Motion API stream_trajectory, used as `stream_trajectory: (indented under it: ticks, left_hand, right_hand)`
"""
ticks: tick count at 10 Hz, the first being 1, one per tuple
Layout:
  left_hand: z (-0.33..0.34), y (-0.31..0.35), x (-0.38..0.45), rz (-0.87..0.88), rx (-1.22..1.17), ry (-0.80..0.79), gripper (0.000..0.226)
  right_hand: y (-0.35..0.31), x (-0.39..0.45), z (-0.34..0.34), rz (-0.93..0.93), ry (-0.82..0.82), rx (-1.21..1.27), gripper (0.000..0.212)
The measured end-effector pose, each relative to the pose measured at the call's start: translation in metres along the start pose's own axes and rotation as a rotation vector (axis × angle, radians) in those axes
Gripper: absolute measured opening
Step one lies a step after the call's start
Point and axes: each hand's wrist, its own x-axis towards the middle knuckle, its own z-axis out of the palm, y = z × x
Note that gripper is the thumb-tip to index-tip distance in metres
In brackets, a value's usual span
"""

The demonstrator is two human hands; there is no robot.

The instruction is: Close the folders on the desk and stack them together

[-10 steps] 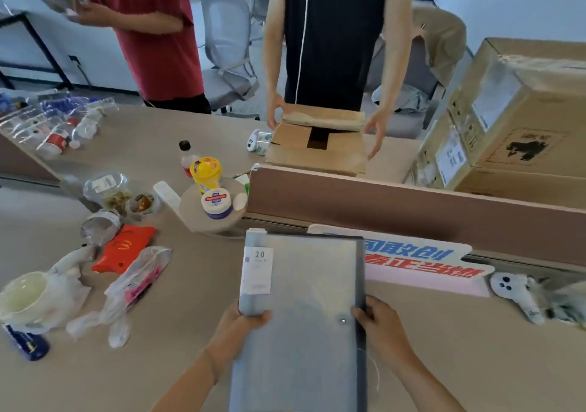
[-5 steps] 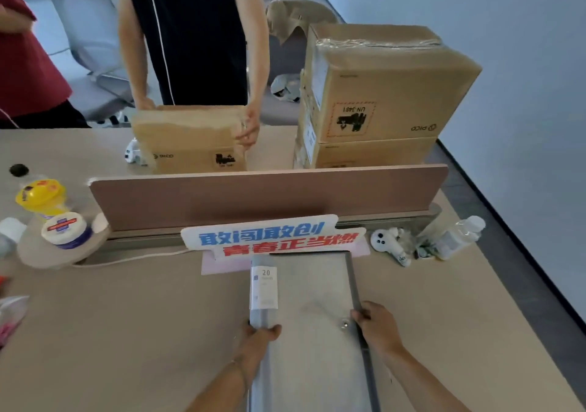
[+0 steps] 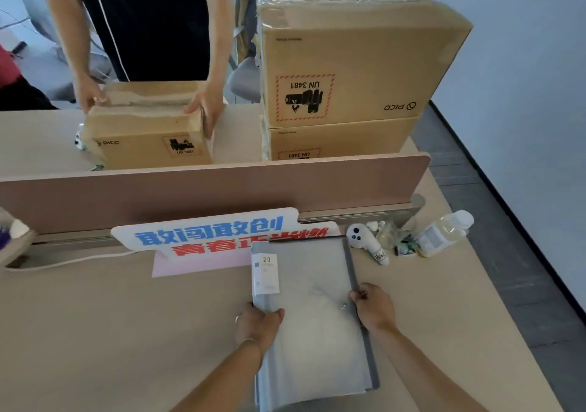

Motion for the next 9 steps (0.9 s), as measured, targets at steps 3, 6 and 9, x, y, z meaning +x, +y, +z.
stream_trajectory:
  ticks: [3,6,9]
  left_hand:
    - [0.025,0.007,0.001,-0.002,0.099,0.109,0.058]
    - [0.03,0.011,-0.003,-0.027,0.163,0.087,0.064]
    - [0.007,0.048,-0.06,0.318,-0.299,0.162,0.073]
  right_hand:
    - [0.008,0.021,0.005,0.024,0.022,0.028,0.03]
    - [0.015,0.012,0.002,0.003,0.08,0.037,0.018]
    - [-0.047,-0.052,-0.041,-0.173,0.216,0.457,0.023]
